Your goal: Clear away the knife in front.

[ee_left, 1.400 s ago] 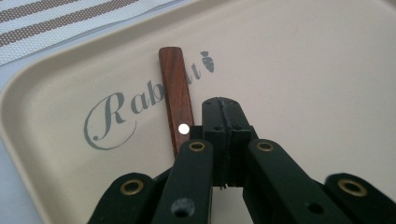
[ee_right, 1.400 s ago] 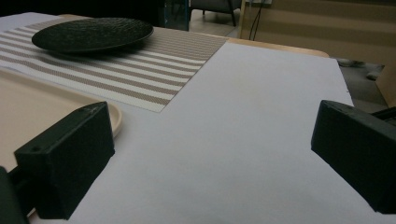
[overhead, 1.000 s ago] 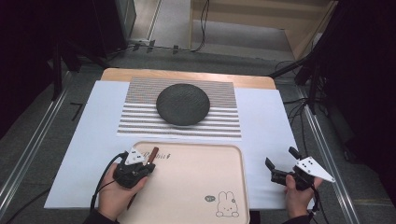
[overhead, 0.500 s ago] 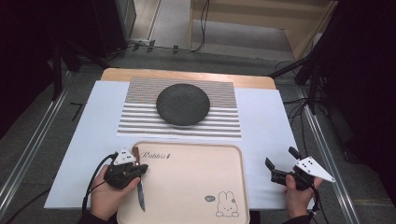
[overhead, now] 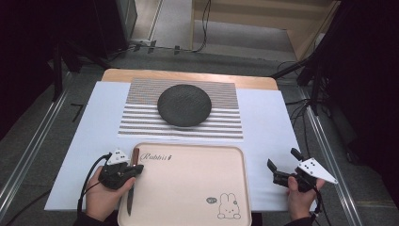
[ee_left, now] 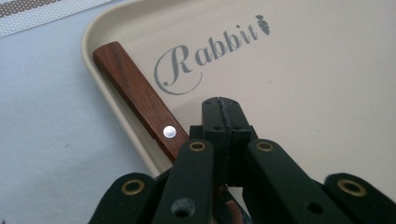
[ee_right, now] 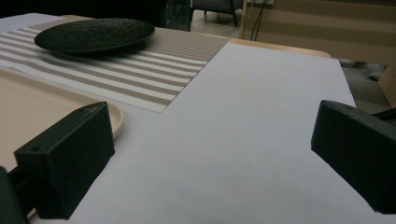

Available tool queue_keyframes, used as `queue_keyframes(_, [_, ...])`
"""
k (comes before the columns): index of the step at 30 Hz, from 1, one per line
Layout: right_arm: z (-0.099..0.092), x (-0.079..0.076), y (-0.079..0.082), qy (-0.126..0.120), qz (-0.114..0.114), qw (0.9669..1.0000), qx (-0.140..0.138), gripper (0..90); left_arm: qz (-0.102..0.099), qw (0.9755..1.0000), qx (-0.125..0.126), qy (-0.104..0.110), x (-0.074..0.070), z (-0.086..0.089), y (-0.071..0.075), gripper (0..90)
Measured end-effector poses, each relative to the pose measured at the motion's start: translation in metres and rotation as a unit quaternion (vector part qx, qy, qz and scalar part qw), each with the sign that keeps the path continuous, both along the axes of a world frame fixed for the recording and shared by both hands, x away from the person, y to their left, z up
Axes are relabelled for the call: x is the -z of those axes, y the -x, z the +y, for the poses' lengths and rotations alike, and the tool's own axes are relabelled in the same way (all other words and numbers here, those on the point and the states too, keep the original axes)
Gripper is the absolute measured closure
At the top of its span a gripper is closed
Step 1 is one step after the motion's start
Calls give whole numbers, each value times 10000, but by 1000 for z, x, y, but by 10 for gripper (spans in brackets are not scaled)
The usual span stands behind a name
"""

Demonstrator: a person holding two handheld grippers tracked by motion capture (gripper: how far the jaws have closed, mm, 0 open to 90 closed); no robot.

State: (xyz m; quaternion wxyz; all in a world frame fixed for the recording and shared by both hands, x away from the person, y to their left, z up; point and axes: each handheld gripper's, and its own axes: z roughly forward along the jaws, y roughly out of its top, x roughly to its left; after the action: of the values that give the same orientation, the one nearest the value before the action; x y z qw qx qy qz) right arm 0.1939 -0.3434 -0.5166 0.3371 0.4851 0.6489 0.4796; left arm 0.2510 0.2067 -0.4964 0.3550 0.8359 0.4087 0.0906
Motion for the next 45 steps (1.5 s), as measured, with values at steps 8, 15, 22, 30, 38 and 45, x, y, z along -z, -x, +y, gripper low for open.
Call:
queue_keyframes(8, [0,0,0,5,2,10000,-8,0,-28,10000,-27,52,1,3,-1,900])
queue_keyframes(15, [0,0,0,7,3,10000,-4,0,-307,9985,35,461,-4,10,1,828])
queue_keyframes(22, [0,0,0,10,8,10000,0,0,-804,9934,-98,813,-14,14,5,462])
queue_keyframes(30, [0,0,0,11,6,10000,-4,0,-1132,9872,-227,1100,-21,27,6,114])
queue_keyframes(38, [0,0,0,11,-3,10000,-15,0,-1312,9838,-329,1179,-26,38,7,0])
queue_keyframes(45, [0,0,0,13,-5,10000,-16,0,-1387,9821,-434,1194,-26,50,5,0])
